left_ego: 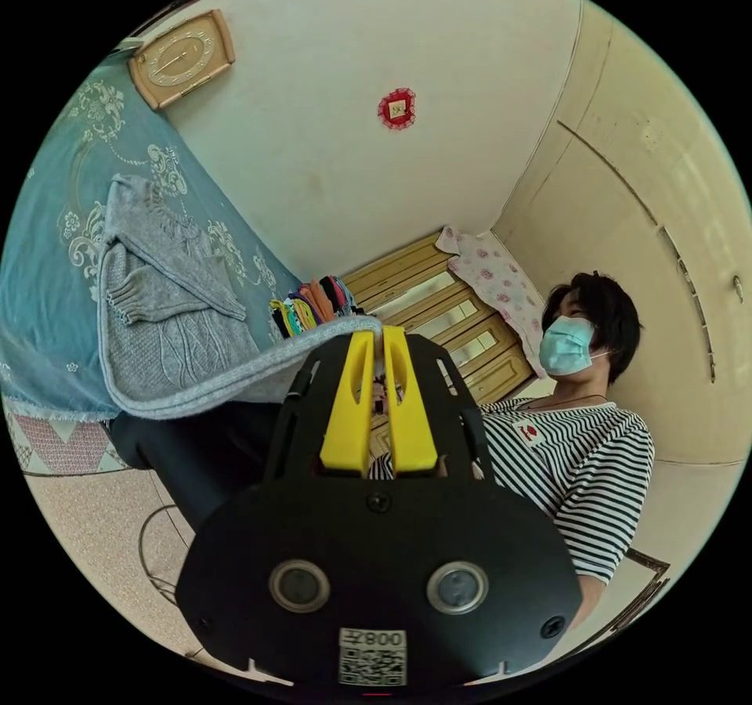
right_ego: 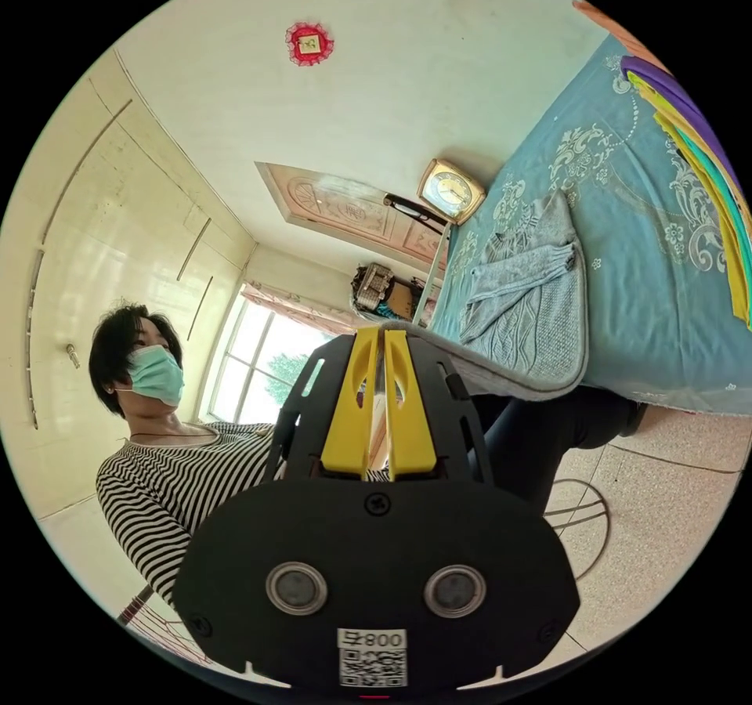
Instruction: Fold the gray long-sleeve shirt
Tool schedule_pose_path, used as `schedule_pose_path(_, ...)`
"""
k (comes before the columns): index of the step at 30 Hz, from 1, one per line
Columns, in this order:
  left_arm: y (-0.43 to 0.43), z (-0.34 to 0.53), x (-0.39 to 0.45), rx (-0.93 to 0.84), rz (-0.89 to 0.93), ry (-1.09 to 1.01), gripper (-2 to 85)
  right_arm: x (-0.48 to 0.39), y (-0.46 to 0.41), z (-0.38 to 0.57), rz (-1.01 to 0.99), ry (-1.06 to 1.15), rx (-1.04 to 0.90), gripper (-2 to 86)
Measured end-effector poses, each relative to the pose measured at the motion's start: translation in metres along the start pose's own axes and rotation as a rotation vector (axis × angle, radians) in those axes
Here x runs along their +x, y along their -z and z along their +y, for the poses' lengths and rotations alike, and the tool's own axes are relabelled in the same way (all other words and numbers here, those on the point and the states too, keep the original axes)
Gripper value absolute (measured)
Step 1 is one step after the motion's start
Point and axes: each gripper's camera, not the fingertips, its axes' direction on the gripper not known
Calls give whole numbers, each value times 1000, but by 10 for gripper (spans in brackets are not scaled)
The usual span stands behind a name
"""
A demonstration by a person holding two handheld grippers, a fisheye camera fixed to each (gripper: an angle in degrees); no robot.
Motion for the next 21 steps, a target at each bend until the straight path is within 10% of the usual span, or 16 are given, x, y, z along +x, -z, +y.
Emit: schedule_pose_path(21, -13, -183, -210, 69, -242, 467, 48, 188, -115, -241, 155, -529, -98, 21)
